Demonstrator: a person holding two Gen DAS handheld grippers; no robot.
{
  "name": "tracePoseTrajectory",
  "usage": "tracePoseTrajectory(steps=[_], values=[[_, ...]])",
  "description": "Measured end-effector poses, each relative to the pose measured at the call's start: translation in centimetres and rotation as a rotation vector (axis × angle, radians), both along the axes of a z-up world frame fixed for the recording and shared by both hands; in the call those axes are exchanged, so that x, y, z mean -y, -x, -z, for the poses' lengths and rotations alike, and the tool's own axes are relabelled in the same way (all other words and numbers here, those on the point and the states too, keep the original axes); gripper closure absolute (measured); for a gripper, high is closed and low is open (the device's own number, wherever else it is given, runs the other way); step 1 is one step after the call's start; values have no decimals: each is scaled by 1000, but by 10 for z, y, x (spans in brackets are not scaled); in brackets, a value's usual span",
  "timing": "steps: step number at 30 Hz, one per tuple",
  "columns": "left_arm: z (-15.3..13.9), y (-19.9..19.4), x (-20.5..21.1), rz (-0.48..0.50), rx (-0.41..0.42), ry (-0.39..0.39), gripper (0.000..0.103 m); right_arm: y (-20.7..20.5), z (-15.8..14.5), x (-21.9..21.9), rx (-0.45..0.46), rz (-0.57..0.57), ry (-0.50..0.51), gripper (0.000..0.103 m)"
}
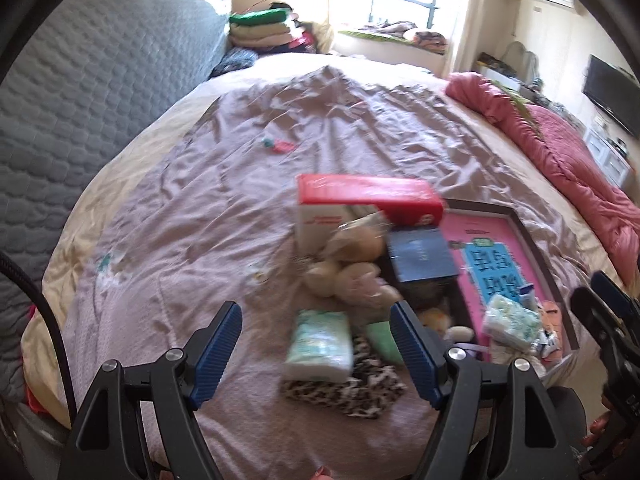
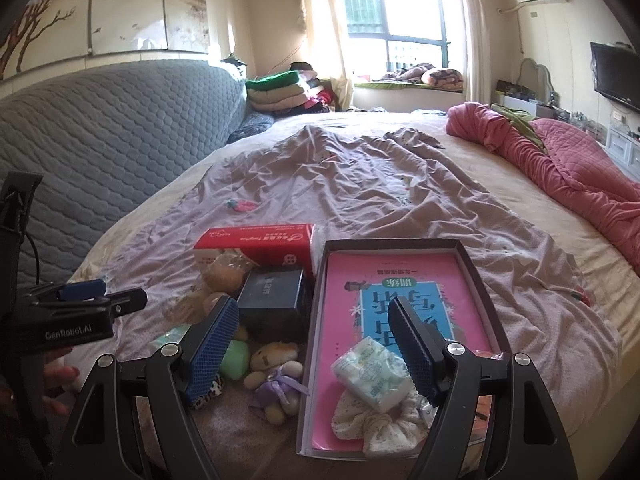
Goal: Organize soft objects
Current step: 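Grasp green-white Flower tissue pack with left tool while right tool grasps purple-dressed teddy bear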
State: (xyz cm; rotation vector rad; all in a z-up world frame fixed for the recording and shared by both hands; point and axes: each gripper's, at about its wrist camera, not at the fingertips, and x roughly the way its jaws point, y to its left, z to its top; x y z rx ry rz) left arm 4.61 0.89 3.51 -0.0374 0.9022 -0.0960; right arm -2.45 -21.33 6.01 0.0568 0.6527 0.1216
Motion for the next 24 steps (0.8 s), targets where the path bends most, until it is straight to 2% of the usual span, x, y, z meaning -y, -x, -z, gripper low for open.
tracePoseTrajectory(steps=[7, 13, 19, 24], values=[[13, -7, -30, -56, -36, 27, 27, -1, 5, -7, -15, -21, 18, 24], [20, -10, -38, -65, -52, 44, 27, -2, 10, -15, -29, -44, 41, 24], [38, -14, -24, -18, -93, 47, 27, -5, 24, -26, -65, -84, 80, 24], [61, -24, 0, 33, -143, 11, 27, -14, 47, -37, -129, -128, 137, 24]])
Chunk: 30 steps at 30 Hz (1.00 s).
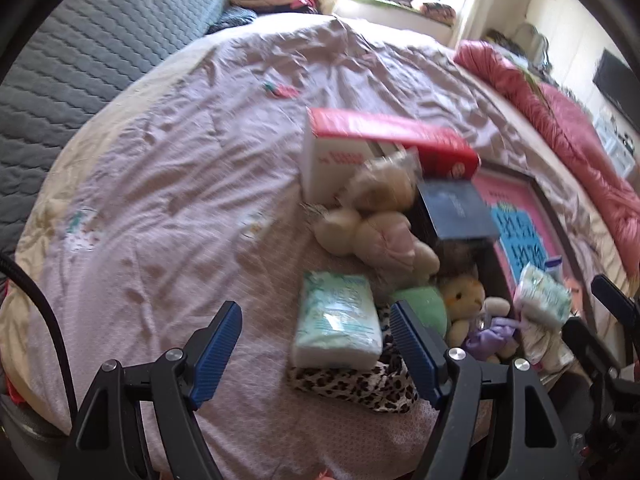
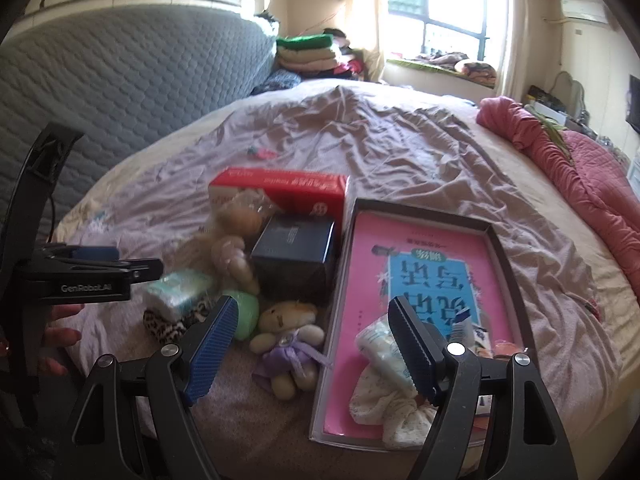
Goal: Organize soft objects
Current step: 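Grasp green-white Flower tissue pack with left tool while right tool grasps purple-dressed teddy bear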
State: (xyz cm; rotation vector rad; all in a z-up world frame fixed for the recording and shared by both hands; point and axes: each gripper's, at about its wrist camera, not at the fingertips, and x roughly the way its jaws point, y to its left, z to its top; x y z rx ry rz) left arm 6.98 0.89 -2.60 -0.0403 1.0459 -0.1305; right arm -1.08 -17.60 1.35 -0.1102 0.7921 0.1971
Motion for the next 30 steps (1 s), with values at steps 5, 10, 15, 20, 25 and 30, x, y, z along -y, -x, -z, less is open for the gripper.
tracePoseTrajectory(steps=[5, 10, 15, 20, 25, 30], values=[[18, -9, 16, 35, -36, -34, 27, -10, 21, -16, -66, -85, 69, 24], [30, -15, 21, 57, -62, -52, 27, -15, 43, -33, -101, -149, 193, 24], [43, -22, 9, 40, -105, -33, 27, -16, 59, -44, -123, -210, 263, 24], [52, -29, -6, 26, -139, 41, 27, -23, 77, -54, -146, -238, 364, 25], [57, -33, -13, 33, -157, 80, 27, -27, 92, -66, -144, -273, 485, 25], [59, -35, -14, 48, -159, 99, 27, -31, 104, -75, -108, -305, 580, 26]])
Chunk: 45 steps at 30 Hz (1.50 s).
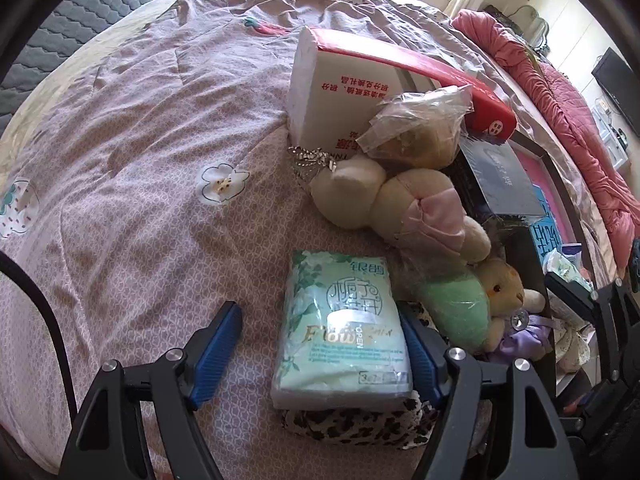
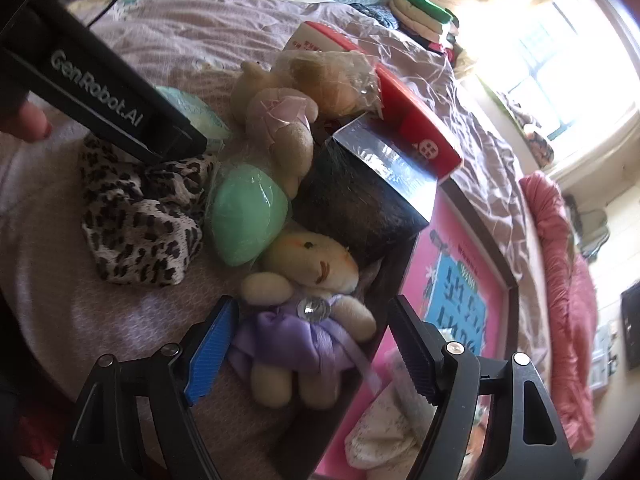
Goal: Organize soft objects
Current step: 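Grasp green-white Flower tissue pack with left tool while right tool grasps purple-dressed teddy bear, then lift the tissue pack with left tool while right tool carries teddy bear toward tray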
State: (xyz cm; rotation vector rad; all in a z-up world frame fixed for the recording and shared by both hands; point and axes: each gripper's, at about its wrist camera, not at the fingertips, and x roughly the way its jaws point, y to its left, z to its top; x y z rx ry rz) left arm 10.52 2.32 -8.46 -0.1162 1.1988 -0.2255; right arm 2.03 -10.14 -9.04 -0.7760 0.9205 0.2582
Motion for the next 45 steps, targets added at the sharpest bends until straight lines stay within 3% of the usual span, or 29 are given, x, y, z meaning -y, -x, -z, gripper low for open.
tracePoseTrajectory(steps=[2, 7, 14, 18, 22, 26, 31, 36, 41, 45], values=[[2, -1, 0, 0, -2, 10, 28, -4, 6, -3, -8, -17, 21, 39], [5, -5, -5, -5, -5, 50, 33, -16, 19, 0, -29, -9, 0, 49], [6, -6, -1, 17, 9, 56, 53, -26, -5, 27, -70, 88, -247, 62], [5, -5, -4, 9, 15, 80, 57, -30, -19, 41, -90, 132, -385, 69], [1, -5, -11, -15, 31, 110, 57, -34, -21, 49, -131, 174, -467, 70], [-2, -5, -16, -33, 36, 124, 57, -30, -15, 34, -130, 150, -384, 68], [0, -4, -16, -28, 26, 132, 57, -28, 1, 10, -122, 102, -189, 57], [0, -3, -14, -22, 26, 140, 57, -30, 17, -6, -73, 57, -61, 56], [-5, 0, -11, -12, 51, 115, 57, -33, 15, -2, -60, 68, -117, 63], [-14, 4, -13, -20, 83, 123, 57, -34, -9, 23, -87, 143, -307, 63]])
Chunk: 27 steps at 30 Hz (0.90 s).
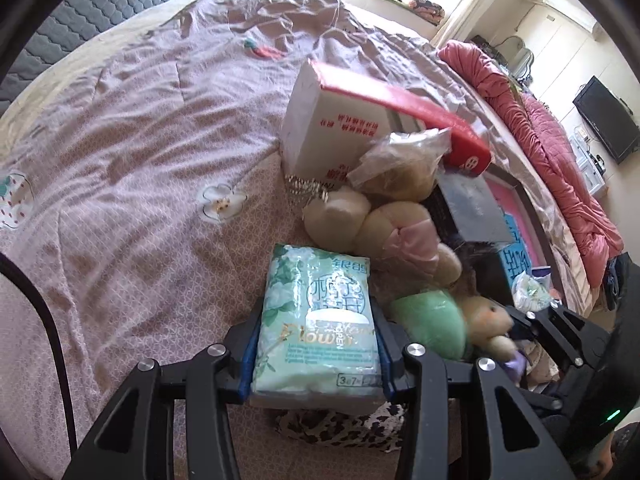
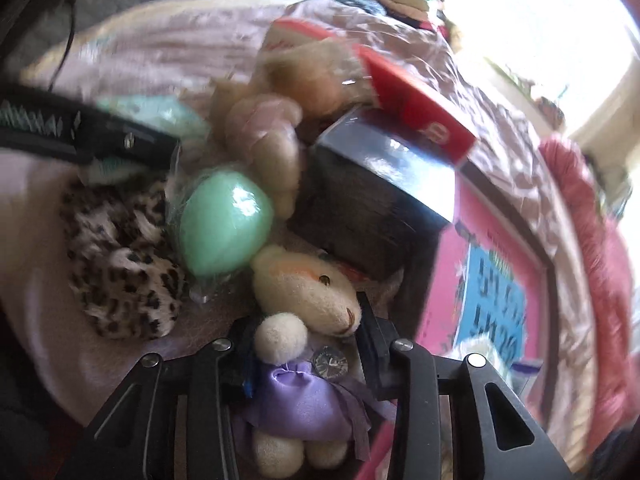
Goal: Organize soft objects
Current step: 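Lift the tissue pack with left tool while right tool carries teddy bear toward tray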
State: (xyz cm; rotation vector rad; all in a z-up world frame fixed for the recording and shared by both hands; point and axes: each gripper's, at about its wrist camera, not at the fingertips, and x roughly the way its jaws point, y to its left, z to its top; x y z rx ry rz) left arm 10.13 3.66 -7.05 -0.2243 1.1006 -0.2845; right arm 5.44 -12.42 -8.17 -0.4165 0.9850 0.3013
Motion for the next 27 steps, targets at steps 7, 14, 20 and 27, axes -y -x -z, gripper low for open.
tracePoseTrajectory(steps=[7, 14, 20, 27], values=[[-22, 16, 4, -4, 56, -19, 57, 2, -43, 30, 25, 83, -281, 63], [-45, 32, 23, 28, 106, -32, 57, 15, -68, 53, 41, 164, -444, 63], [-57, 45, 46, 68, 130, -57, 57, 23, -78, 64, 51, 178, -497, 63], [-66, 54, 62, 87, 145, -78, 57, 28, -89, 77, 80, 190, -549, 63]])
